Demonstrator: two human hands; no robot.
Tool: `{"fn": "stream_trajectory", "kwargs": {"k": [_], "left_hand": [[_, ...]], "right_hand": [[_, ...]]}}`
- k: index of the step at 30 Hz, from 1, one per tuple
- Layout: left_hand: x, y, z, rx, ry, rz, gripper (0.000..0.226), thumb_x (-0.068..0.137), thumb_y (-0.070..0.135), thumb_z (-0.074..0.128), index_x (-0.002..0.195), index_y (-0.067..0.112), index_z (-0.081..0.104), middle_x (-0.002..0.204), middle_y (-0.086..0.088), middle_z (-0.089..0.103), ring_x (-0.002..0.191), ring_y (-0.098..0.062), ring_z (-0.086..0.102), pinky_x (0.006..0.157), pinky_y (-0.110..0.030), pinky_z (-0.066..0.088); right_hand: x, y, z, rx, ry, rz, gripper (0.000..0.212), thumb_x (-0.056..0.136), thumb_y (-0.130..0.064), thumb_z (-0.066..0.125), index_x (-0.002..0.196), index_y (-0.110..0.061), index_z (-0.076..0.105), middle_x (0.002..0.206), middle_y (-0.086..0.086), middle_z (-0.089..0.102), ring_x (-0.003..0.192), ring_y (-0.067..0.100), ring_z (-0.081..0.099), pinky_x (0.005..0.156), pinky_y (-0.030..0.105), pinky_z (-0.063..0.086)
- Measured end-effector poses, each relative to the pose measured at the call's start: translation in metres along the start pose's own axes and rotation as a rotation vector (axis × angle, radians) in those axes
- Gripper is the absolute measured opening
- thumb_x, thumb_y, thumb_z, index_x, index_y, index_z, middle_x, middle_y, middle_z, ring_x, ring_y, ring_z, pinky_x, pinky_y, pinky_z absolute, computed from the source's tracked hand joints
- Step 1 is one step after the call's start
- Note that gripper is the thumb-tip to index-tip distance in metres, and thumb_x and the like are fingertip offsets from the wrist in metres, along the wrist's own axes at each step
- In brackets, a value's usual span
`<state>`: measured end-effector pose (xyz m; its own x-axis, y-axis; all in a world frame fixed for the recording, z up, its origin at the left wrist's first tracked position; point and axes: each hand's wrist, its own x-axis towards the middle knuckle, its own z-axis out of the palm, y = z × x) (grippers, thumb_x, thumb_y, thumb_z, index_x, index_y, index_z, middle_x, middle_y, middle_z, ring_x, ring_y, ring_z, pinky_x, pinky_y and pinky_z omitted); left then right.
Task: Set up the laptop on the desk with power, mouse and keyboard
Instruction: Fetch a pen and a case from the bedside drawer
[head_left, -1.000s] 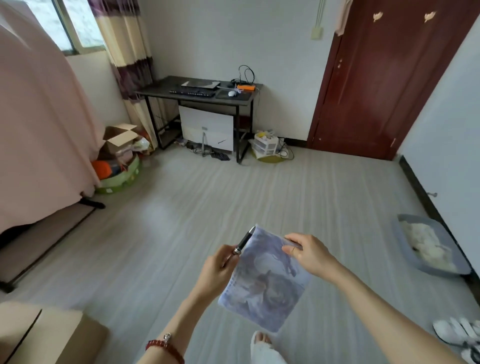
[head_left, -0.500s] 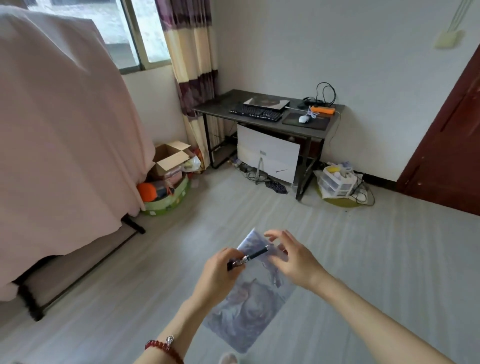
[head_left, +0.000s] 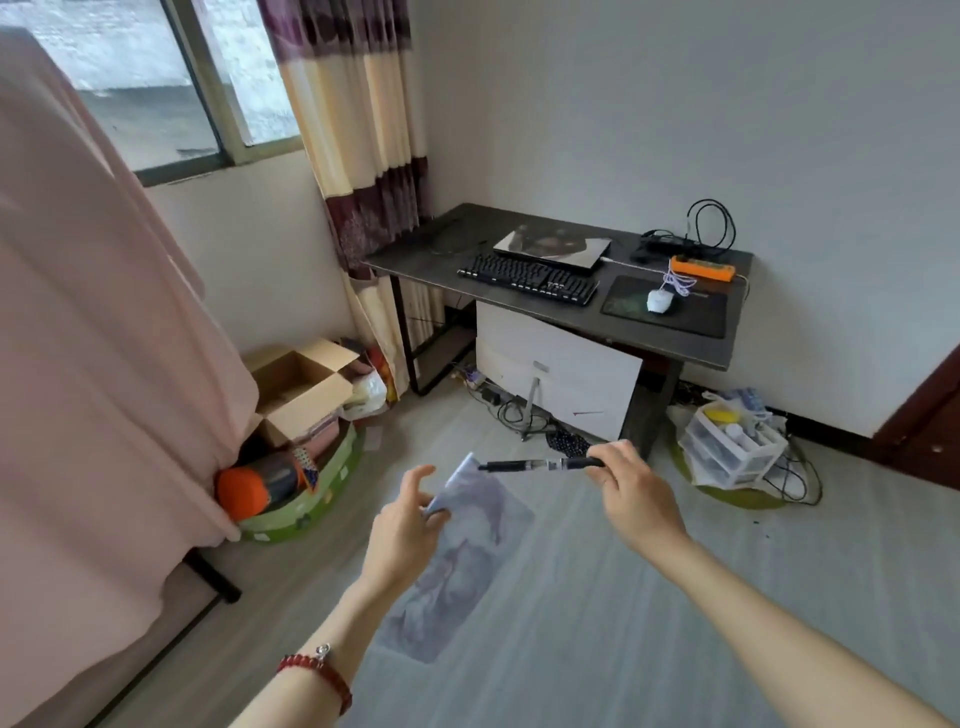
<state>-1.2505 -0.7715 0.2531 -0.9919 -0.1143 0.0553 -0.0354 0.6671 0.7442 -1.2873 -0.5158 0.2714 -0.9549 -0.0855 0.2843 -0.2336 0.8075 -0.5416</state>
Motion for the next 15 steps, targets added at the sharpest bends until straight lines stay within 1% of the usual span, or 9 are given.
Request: {"fn": "stream_trajectory", "kwargs": {"k": [1,3,5,6,8,10,12,14,15], "left_hand": [[0.027,-0.003,-0.001,0.003,0.051,-0.004,0.037,0.086,0.009,0.060,0.121,0.016,0.050,0.102,-0.001,0.066,0.086,-0.017,0.061,0.074,-0.032,0.051],[0.095,-0.008,0.003,0.001,0.149,-0.001,0.023,0.086,0.007,0.061,0.109,0.013,0.061,0.095,0.001,0.066,0.086,-0.017,0.061,0.074,-0.033,0.051],[0.163,-0.010,0.011,-0.030,0.221,-0.011,0.018,0.087,0.008,0.059,0.104,0.012,0.063,0.088,0.005,0.062,0.081,-0.017,0.060,0.069,-0.031,0.049],[0.209,-0.010,0.014,-0.052,0.251,-0.035,0.018,0.088,0.009,0.058,0.105,0.013,0.062,0.088,0.005,0.062,0.080,-0.016,0.059,0.068,-0.030,0.048],[0.271,-0.008,0.015,-0.121,0.306,-0.080,0.019,0.090,0.011,0.055,0.108,0.013,0.061,0.091,0.001,0.064,0.082,-0.016,0.059,0.069,-0.029,0.047],[0.333,-0.007,0.011,-0.174,0.345,-0.128,0.021,0.091,0.011,0.053,0.110,0.012,0.060,0.094,-0.002,0.063,0.085,-0.017,0.058,0.071,-0.028,0.046],[0.389,-0.008,0.002,-0.200,0.401,-0.177,0.018,0.091,0.010,0.052,0.106,0.013,0.061,0.091,0.000,0.062,0.083,-0.017,0.058,0.067,-0.026,0.045],[0.434,-0.016,-0.010,-0.207,0.447,-0.216,0.016,0.091,0.009,0.052,0.103,0.013,0.060,0.089,0.001,0.061,0.080,-0.015,0.057,0.060,-0.019,0.041],[0.465,-0.025,-0.017,-0.203,0.477,-0.235,0.015,0.090,0.008,0.052,0.102,0.012,0.060,0.088,0.000,0.062,0.079,-0.015,0.055,0.059,-0.018,0.038]], "right_hand": [[0.023,0.011,0.005,0.051,0.034,0.077,0.012,0.090,-0.015,0.054,0.099,-0.009,0.059,0.097,0.007,0.059,0.086,0.032,0.058,0.061,0.032,0.038],[0.083,0.030,0.026,0.145,0.076,0.178,0.013,0.090,-0.012,0.053,0.098,-0.006,0.061,0.098,0.010,0.063,0.090,0.033,0.059,0.068,0.035,0.040],[0.146,0.047,0.053,0.205,0.071,0.225,0.015,0.091,-0.012,0.052,0.099,-0.005,0.063,0.099,0.014,0.067,0.093,0.034,0.060,0.073,0.038,0.044],[0.190,0.055,0.070,0.212,0.055,0.235,0.017,0.092,-0.014,0.051,0.100,-0.005,0.062,0.099,0.015,0.068,0.093,0.035,0.061,0.073,0.038,0.043],[0.252,0.064,0.092,0.221,-0.014,0.227,0.019,0.094,-0.017,0.048,0.103,-0.006,0.061,0.098,0.017,0.068,0.092,0.036,0.061,0.068,0.035,0.039],[0.318,0.069,0.114,0.243,-0.071,0.222,0.022,0.096,-0.020,0.042,0.105,-0.007,0.058,0.098,0.017,0.067,0.092,0.035,0.060,0.069,0.034,0.038],[0.379,0.065,0.135,0.269,-0.122,0.238,0.025,0.097,-0.022,0.038,0.103,-0.008,0.057,0.094,0.018,0.064,0.092,0.037,0.057,0.072,0.037,0.040],[0.433,0.058,0.154,0.284,-0.187,0.245,0.027,0.098,-0.023,0.034,0.100,-0.009,0.057,0.086,0.012,0.062,0.092,0.038,0.056,0.075,0.039,0.042],[0.469,0.053,0.170,0.290,-0.219,0.241,0.028,0.098,-0.024,0.033,0.099,-0.009,0.058,0.086,0.011,0.063,0.093,0.037,0.057,0.076,0.039,0.042]]}}
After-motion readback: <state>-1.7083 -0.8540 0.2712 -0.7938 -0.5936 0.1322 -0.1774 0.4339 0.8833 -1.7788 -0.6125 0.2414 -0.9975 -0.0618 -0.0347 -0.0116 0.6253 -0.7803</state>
